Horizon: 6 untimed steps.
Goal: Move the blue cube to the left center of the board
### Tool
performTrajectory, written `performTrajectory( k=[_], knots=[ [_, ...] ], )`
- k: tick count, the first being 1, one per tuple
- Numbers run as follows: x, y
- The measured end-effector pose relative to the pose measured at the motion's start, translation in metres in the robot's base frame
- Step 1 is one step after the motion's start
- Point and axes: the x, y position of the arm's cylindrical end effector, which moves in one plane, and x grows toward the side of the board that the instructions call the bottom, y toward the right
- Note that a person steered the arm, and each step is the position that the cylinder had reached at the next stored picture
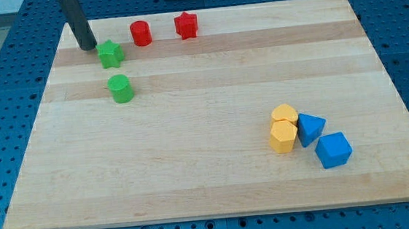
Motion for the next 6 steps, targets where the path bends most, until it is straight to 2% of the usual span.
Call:
performTrajectory(
  k=[2,3,4,5,6],
  knots=[
    [0.016,0.036],
    [0.026,0.024],
    [0.049,-0.02],
    [0.094,0.013],
    [0.101,0.051]
  ],
)
